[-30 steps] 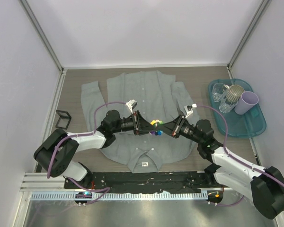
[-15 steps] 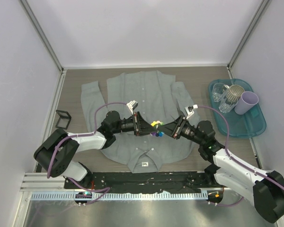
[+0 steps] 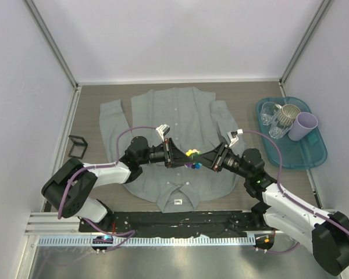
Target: Remove the brooch from the garment
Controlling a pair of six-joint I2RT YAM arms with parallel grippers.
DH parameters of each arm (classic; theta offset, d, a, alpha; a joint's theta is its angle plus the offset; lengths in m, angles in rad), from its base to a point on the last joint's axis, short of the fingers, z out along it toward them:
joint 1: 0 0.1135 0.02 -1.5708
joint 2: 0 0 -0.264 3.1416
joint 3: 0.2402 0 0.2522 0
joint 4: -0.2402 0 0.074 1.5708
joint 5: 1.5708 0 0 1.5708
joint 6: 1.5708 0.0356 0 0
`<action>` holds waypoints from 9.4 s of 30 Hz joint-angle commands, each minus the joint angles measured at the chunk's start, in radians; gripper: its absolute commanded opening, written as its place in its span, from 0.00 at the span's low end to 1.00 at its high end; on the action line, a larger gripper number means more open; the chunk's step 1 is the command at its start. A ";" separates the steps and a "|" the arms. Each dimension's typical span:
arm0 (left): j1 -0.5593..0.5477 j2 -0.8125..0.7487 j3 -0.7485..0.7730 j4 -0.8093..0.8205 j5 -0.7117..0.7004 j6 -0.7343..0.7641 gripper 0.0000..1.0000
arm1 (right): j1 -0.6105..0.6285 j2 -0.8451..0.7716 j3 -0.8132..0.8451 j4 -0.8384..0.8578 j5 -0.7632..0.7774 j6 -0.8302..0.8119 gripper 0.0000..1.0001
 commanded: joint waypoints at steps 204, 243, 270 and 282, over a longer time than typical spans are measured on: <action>0.053 -0.079 -0.039 0.008 0.065 0.035 0.00 | 0.021 0.050 0.033 0.094 -0.035 0.057 0.33; 0.053 -0.067 -0.050 0.192 0.042 -0.044 0.44 | 0.020 0.019 0.022 0.059 -0.003 0.041 0.01; 0.035 0.014 -0.008 0.196 0.028 -0.050 0.30 | 0.021 0.023 0.049 0.003 -0.010 -0.017 0.01; 0.033 0.026 0.004 0.202 0.032 -0.054 0.27 | 0.023 0.036 0.049 0.010 -0.024 -0.022 0.01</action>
